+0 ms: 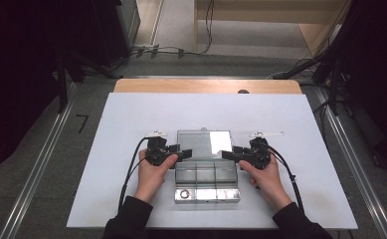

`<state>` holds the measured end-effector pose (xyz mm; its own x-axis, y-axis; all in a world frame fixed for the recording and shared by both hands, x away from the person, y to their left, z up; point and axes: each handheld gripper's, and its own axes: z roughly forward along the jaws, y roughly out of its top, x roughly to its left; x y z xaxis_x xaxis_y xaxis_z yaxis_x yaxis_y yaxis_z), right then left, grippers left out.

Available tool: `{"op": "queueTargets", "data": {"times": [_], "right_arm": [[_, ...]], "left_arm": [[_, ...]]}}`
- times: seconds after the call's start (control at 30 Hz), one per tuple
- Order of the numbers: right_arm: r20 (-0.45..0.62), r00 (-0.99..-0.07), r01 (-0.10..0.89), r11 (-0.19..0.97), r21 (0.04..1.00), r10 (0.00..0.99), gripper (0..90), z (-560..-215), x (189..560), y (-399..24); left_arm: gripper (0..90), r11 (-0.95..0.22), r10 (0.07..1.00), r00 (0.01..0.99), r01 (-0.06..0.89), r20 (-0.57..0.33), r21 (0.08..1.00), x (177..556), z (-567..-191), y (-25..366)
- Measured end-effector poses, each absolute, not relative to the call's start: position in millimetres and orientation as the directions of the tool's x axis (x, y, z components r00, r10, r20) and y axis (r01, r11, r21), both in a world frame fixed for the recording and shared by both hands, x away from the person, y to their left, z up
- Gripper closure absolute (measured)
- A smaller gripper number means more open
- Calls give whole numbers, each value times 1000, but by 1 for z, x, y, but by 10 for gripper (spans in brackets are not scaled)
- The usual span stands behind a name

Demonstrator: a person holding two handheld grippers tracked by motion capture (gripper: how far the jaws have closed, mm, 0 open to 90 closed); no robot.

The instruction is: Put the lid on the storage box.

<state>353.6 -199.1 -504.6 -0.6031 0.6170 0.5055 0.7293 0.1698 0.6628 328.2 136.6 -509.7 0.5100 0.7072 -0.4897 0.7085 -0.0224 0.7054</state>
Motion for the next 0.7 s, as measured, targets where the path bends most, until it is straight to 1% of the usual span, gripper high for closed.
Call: {"op": "queueTargets", "data": {"times": [0.17, 0.47, 0.7], "right_arm": [[497, -618, 714, 170, 680, 610, 384, -503, 352, -198], [456, -638, 667, 149, 730, 621, 522, -494, 348, -203], [429, -655, 635, 146, 758, 623, 602, -488, 345, -205]], "left_arm": [[378, -18, 706, 523, 687, -477, 726, 326, -507, 137], [539, 9, 707, 540, 638, -457, 770, 322, -499, 143], [613, 21, 697, 560, 609, -448, 793, 319, -495, 146]]}}
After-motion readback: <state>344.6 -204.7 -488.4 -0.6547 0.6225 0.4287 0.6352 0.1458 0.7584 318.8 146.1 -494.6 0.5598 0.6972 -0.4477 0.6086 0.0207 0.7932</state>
